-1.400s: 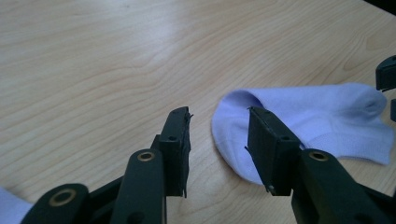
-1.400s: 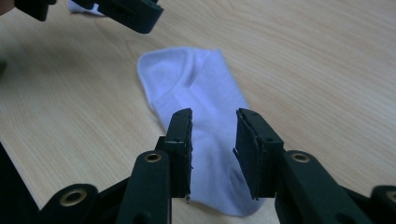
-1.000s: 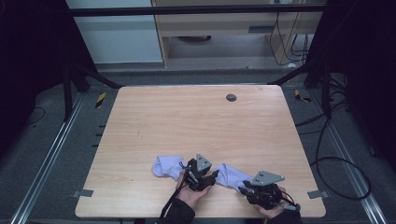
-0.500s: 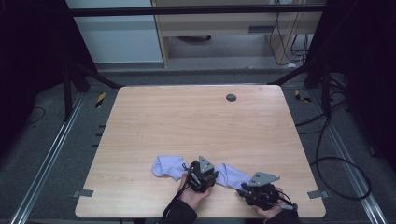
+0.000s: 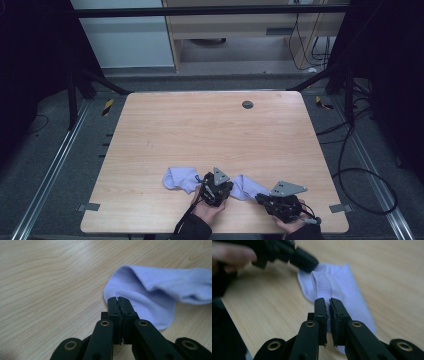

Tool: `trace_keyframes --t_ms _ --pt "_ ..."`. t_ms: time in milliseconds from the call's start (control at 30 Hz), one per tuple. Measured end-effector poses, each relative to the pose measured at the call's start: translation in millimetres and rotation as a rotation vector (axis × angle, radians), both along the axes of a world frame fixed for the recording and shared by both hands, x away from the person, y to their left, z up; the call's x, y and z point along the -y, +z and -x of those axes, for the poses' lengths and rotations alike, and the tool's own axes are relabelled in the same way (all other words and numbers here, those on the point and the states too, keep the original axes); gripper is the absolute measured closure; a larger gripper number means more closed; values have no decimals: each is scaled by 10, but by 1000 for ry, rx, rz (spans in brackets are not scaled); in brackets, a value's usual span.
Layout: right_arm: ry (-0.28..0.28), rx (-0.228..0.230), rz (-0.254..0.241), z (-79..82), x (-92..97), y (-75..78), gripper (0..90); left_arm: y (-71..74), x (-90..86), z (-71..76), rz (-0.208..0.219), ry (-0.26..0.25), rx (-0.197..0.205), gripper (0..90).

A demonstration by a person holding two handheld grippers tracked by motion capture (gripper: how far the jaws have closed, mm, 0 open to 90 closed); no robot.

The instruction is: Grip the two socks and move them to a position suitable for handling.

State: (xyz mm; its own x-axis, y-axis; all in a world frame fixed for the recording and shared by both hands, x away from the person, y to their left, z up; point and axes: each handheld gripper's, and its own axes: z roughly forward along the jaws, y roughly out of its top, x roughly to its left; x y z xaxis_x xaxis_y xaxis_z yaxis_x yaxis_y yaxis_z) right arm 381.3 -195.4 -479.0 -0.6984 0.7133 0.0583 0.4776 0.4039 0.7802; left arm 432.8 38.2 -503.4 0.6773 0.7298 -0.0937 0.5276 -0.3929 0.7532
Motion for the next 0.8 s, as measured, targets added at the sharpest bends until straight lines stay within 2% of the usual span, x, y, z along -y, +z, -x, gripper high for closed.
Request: trace_keyframes --t_ms 100,133,167,367,433,700,800 --pt "-27 30 -53 -6 37 66 845 -2 -1 -4 -2 -3 -1 882" --pt "-27 30 -53 -6 37 66 845 -2 -1 -4 -2 -3 -1 882" --pt "-59 42 -81 -33 70 98 845 -3 -2 -7 0 -4 -2 882" --pt "-143 50 -125 -126 116 143 843 -6 -8 -18 3 -8 -6 883" --pt "-172 53 -128 -174 117 147 842 -6 -9 -21 5 -11 -8 883" --pt "-267 36 -85 -426 167 81 830 -5 -7 -27 -3 -15 -5 882" --pt "-298 36 -66 -520 206 48 779 -4 -8 -30 -1 -12 -2 879"
